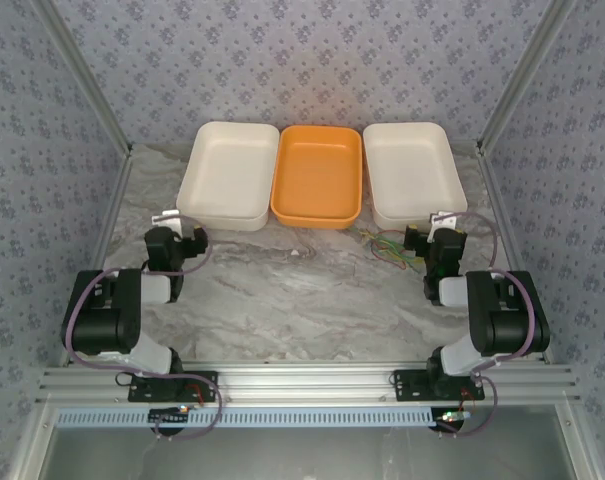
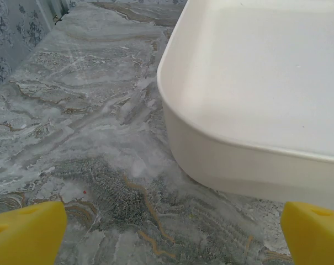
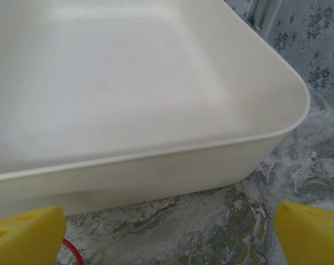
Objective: Untangle the cables
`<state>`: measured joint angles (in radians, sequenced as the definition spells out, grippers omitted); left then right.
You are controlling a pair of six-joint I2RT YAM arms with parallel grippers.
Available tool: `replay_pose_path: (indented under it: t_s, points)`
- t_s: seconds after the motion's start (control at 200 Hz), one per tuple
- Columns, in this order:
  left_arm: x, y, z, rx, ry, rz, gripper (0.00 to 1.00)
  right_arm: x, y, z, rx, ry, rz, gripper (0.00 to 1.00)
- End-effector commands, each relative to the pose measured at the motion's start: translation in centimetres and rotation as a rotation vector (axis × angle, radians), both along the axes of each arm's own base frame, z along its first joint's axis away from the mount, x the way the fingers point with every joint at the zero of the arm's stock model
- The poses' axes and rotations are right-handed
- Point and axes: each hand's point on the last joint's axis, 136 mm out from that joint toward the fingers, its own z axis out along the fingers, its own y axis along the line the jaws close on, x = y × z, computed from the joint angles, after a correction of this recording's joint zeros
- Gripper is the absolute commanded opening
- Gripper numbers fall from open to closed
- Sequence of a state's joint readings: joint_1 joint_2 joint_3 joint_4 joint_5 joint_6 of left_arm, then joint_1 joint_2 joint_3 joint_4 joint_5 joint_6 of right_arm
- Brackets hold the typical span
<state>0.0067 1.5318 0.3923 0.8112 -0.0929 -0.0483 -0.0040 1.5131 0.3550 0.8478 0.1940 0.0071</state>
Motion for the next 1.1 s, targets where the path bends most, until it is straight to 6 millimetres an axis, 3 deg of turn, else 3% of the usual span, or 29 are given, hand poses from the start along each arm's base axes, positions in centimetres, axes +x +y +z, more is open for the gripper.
replay_pose_path:
  t_s: [0.0,0.67,0.735,0.859,0.904,0.984,1.094]
  points:
    - [0.6,-0.1,0.8,0.008,-0.022,-0.016,0.99,0.5,0.0,0.3,-0.001,-0.008,0.000,0.99]
    - [0.6,-0.1,0.8,0.006,-0.022,-0.015,0.99,0.3,0.0,0.3,-0.001,-0.009,0.000,0.99]
    - [0.4,-0.2,1.2,0.008,-0.049,-0.017,0.99,-0.2,-0.5,1.1,0.004,-0.028,-0.028,0.99]
    - [-2.4,0.1,4.2,0.096,-0.117,0.087,0.99,-2.1,-1.4,4.1,0.002,-0.069,-0.101,0.99]
    - [-2.9,-0.3,6.4,0.075,-0.120,0.088,0.99,-2.9,-1.6,6.0,0.009,-0.104,-0.124,0.99]
    - [-4.1,-2.1,11.7,0.041,-0.228,0.041,0.99,-4.7,-1.8,11.7,0.032,-0.177,-0.175,0.99]
    - [-6.3,-5.9,19.6,0.025,-0.373,-0.067,0.99,-7.6,0.4,23.4,0.057,-0.337,-0.094,0.99]
